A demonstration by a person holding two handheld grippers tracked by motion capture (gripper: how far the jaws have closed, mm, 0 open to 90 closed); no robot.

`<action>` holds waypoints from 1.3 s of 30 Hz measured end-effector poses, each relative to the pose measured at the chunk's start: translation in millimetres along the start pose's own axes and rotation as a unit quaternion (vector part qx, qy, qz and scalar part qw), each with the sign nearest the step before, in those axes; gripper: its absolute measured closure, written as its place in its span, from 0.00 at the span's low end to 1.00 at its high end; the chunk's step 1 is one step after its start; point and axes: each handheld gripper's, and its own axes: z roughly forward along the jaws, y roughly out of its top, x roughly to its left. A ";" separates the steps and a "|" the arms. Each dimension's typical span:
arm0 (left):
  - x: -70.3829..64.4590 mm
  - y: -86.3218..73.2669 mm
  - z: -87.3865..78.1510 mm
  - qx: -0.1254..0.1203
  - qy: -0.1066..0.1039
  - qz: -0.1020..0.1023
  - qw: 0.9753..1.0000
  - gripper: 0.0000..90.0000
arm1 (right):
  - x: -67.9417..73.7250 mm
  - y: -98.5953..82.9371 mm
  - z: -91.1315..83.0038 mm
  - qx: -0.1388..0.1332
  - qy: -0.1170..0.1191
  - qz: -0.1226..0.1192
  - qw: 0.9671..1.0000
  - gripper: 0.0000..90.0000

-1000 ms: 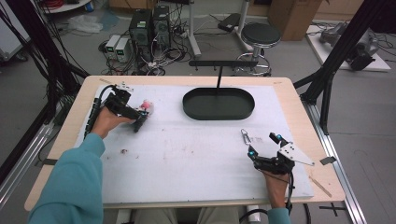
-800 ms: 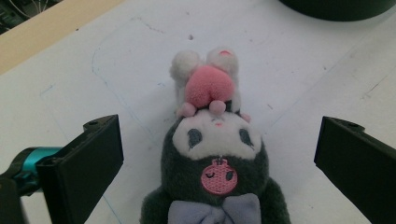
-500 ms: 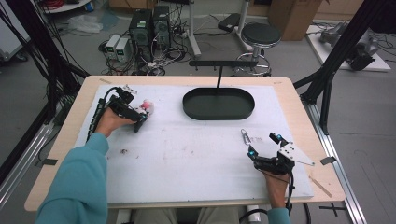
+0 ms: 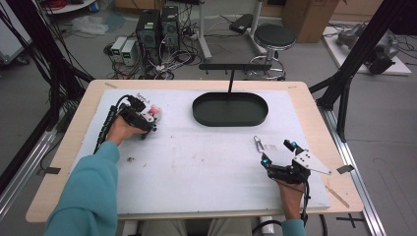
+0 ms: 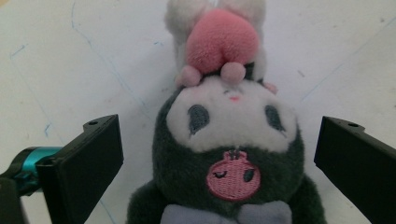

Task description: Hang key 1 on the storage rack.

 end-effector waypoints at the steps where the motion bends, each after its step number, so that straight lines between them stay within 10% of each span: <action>1: 0.1 0.1 0.2 0.000 0.001 -0.001 1.000 0.02 | 0.0 0.0 0.0 0.000 0.000 0.000 1.000 0.01; 21: -2.5 -0.6 0.8 -0.001 -0.011 0.019 1.000 0.38 | 0.1 0.0 -0.1 0.000 0.000 -0.001 1.000 0.01; 32: -5.8 0.6 -4.6 0.001 -0.003 0.032 0.999 0.44 | 0.2 0.0 0.2 -0.001 0.000 -0.005 1.000 0.01; 39: -4.0 1.4 -12.5 -0.020 -0.038 0.011 0.999 0.44 | 0.3 0.0 0.0 0.001 -0.001 -0.002 1.000 0.01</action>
